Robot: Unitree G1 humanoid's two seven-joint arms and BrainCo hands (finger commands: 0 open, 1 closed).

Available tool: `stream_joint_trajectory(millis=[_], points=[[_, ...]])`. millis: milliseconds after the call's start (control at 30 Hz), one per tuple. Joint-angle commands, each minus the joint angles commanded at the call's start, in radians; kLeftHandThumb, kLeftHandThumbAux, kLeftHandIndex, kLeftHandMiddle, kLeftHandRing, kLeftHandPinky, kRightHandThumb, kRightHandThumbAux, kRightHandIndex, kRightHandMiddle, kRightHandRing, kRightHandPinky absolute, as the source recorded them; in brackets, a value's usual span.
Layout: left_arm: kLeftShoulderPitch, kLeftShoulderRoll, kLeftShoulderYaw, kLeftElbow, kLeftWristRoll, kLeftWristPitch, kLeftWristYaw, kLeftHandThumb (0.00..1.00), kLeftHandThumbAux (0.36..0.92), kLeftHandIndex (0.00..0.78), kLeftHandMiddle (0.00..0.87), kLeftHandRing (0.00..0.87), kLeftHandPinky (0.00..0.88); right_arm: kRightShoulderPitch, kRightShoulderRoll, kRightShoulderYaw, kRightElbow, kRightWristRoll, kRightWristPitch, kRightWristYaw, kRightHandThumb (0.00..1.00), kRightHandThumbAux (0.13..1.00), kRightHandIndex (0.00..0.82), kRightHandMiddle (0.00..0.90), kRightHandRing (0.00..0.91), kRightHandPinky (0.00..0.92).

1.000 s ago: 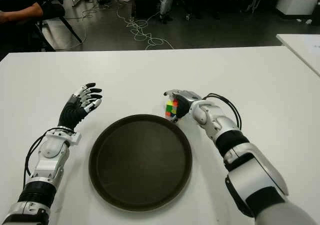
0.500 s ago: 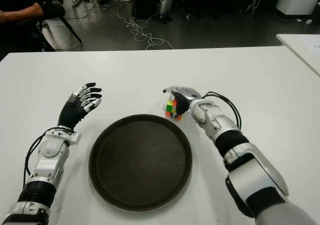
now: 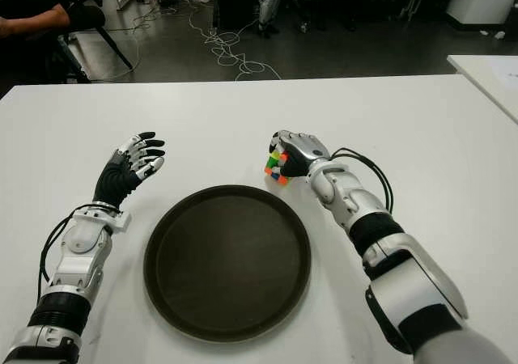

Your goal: Pick up the Rubik's Cube and put it in the plate

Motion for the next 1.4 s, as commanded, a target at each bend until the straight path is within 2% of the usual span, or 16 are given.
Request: stream_joint_trajectory(millis=[333,600,1167,1400], points=[[0.000,0.000,0.003,0.003,0.002,-0.002,0.007,0.072,0.650,0.179,0.264,0.266,0.263,-0.001,0.001,-0.003,0.006,0.004,-0.003,0.002,0.703,0.736,0.410,0.398,0.452,0.542],[-0.005,0.001,0.003,0.018,0.004,-0.016,0.005,0.082,0.645,0.180,0.256,0.259,0.263,0.000,0.001,-0.005,0.003,0.004,0.004,0.000,0.702,0.736,0.410,0.428,0.495,0.561],[-0.009,-0.003,0.005,0.029,-0.002,-0.019,0.003,0.092,0.629,0.190,0.267,0.267,0.266,0.001,-0.003,-0.011,0.009,0.008,-0.025,-0.016,0.702,0.737,0.410,0.368,0.419,0.494],[-0.006,-0.005,0.004,0.025,0.002,-0.014,0.010,0.079,0.622,0.175,0.265,0.259,0.231,0.001,-0.003,-0.010,0.015,0.003,-0.036,-0.042,0.703,0.736,0.410,0.414,0.459,0.543]])
